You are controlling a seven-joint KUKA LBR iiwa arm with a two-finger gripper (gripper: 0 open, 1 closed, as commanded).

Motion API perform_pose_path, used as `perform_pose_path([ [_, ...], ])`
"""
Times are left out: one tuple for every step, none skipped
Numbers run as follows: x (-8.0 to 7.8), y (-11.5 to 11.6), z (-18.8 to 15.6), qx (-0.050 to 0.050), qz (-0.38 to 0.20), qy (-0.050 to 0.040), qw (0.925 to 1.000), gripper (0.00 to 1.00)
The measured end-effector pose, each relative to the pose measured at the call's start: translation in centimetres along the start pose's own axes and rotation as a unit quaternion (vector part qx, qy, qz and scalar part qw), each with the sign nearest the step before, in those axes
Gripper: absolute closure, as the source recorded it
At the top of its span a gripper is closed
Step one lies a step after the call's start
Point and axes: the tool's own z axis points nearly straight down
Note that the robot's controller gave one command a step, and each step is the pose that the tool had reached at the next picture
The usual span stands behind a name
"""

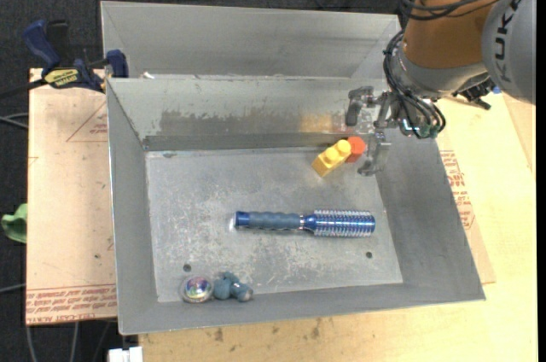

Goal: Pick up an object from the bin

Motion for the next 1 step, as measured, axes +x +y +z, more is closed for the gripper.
perform_pose_path([
  [7.15, 3.43, 10.59, -0.001, -0.082, 0.0012, 0.9966, 0.0],
])
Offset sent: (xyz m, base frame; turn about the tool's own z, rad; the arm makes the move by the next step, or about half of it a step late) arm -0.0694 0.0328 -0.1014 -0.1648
